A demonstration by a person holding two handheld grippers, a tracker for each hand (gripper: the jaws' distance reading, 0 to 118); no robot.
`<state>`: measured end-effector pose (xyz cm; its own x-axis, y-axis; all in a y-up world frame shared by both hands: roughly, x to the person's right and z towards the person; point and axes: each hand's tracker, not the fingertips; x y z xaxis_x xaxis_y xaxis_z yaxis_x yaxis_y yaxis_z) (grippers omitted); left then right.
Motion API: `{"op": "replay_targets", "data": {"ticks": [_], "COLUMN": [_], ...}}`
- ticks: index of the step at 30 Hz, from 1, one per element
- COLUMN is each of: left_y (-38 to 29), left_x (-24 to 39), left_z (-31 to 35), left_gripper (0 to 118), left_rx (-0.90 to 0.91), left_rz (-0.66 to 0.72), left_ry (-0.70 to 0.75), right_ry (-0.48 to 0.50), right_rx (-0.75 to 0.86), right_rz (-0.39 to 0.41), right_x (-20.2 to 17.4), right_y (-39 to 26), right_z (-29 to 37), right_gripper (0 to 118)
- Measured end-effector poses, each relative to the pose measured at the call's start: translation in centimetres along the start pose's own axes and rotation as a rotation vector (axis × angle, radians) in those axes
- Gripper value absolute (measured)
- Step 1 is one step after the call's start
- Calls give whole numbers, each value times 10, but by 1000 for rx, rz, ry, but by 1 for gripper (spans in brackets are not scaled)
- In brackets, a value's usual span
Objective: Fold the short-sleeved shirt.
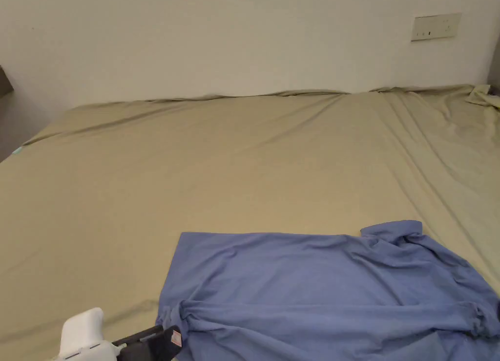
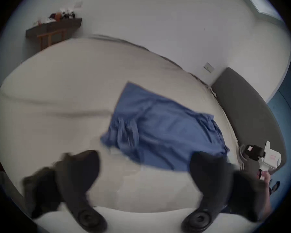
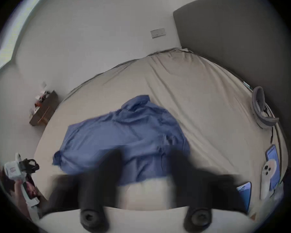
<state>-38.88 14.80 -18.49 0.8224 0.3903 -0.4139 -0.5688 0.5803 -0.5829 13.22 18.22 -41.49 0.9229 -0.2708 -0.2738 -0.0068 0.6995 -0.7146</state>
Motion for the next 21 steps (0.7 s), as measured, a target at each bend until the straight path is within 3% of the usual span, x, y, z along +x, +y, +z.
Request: {"op": "replay_targets", "data": {"ticks": [1, 4, 5, 8, 9, 10, 11, 14, 16, 17, 19, 20, 21], "left_y": [-11, -42, -46, -39, -28, -19, -11, 5, 20, 24, 28, 28, 27], "left_x": [-1, -3, -2, -10, -11, -12, -14, -9, -11, -12, -13, -12, -13], "left_z": [-1, -11, -22, -45, -46, -57, -70, -125, -144, -147, -158, -160, -153], "left_gripper": [0, 0, 0, 3, 32, 90, 118, 118, 118, 113, 73, 64, 43], "left_rx": [24, -52, -82, -29, 44, 57, 39, -35, -127, -203, -196, -182, -167], "left_rz": [16, 0, -20, 10, -27, -46, -59, -106, -158, -178, -237, -259, -252], "left_ry": [5, 149, 61, 84, 146, 182, 190, 168, 231, 200, 270, 272, 239], "right_ry": [-14, 79, 78, 95, 101, 98, 96, 94, 83, 73, 62, 61, 60], "right_rx": [-17, -59, -73, -81, -90, -95, -98, -96, -93, -95, -100, -105, -108], "right_rz": [16, 63, 86, 131, 125, 120, 112, 89, 84, 82, 69, 57, 51], "right_x": [-4, -15, -21, -27, -28, -29, -30, -24, -18, -16, -12, -6, -3], "right_y": [-11, -45, -53, -59, -58, -57, -56, -49, -46, -45, -45, -45, -45], "right_z": [2, 10, 11, 8, 6, 4, 3, -2, -4, -6, -9, -10, -11], "right_gripper": [2, 2, 2, 2, 2, 2, 2, 2, 2, 2, 2, 2, 2]}}
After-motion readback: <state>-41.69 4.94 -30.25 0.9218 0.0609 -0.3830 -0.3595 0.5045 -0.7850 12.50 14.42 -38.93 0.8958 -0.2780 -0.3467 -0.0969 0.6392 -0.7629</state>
